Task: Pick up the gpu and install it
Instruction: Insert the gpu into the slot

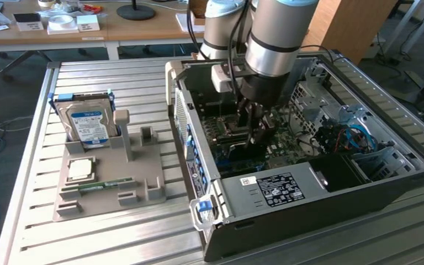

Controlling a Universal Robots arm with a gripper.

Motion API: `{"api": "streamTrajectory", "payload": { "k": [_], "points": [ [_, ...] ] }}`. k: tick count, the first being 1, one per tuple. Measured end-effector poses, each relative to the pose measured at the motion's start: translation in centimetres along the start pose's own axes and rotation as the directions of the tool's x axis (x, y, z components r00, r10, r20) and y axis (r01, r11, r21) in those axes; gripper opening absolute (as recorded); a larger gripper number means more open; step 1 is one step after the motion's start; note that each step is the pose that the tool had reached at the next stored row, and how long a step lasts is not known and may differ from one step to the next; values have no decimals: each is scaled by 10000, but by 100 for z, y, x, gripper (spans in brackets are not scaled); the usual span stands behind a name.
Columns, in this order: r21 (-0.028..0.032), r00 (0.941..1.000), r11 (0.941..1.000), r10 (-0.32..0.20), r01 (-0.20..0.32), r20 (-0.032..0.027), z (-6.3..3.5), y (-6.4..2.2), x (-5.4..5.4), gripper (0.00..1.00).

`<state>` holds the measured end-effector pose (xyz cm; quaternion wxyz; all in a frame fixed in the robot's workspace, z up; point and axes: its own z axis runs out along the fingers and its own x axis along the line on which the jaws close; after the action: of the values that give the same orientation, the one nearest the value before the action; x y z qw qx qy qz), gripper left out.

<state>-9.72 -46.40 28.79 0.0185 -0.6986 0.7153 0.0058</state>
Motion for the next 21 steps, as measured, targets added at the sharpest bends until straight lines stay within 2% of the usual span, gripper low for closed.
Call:
{"api": "streamTrajectory", "payload": {
  "k": [16,21],
  "points": [
    [0,10000,10000,0,0,0,-408,-7,-14,64],
    [1,10000,10000,0,0,0,-464,-8,-16,64]
  ]
}}
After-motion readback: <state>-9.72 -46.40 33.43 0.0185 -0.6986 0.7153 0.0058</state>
